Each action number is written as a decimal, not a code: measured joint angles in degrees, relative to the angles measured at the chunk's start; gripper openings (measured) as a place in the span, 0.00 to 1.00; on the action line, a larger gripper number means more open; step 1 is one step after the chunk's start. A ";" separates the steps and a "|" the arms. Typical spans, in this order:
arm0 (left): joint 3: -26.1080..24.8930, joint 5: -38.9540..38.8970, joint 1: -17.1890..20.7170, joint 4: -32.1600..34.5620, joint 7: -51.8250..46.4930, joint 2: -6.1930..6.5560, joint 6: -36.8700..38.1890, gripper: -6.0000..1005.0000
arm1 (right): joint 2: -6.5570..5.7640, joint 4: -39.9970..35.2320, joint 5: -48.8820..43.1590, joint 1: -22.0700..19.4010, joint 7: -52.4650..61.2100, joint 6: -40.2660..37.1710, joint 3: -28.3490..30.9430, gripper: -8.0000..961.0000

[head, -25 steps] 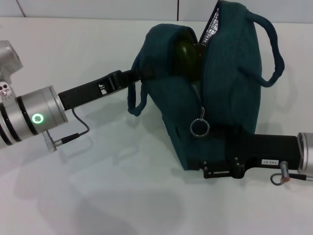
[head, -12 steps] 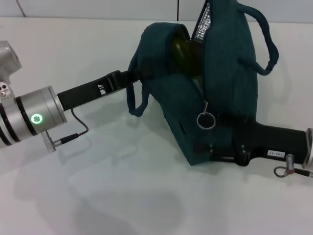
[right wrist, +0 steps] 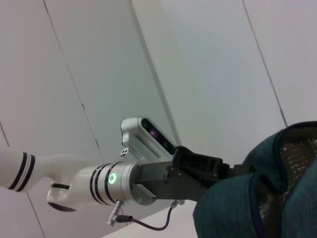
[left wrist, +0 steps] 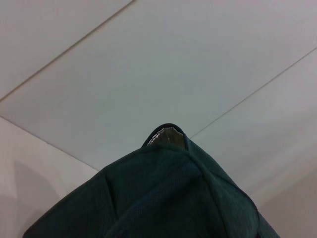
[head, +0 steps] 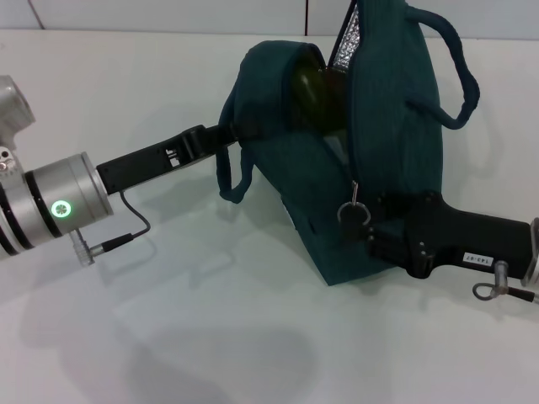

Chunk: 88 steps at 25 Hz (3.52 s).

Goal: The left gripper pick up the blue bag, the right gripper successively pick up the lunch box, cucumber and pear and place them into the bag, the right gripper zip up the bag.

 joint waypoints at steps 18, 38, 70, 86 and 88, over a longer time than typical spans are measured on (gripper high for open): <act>0.00 -0.09 0.00 0.00 0.09 -0.03 0.05 0.07 | 0.01 0.80 1.71 -0.24 0.27 1.06 -0.54 0.02; 0.02 0.09 -0.48 0.34 3.99 0.24 0.78 0.09 | -0.56 0.11 5.91 -3.90 -2.42 -5.69 1.25 0.02; -1.62 -5.53 1.51 -1.49 29.31 0.56 5.23 0.77 | -0.28 -2.90 6.37 -0.74 -4.01 -10.24 -0.07 0.02; -9.97 -6.27 3.81 -0.94 32.86 1.63 19.25 0.89 | -0.03 -3.09 6.68 0.75 -3.20 -7.84 -2.22 0.02; -9.94 -5.22 5.35 -1.09 33.90 1.59 20.20 0.89 | -0.04 -3.52 7.10 0.82 -3.24 -8.92 -2.17 0.02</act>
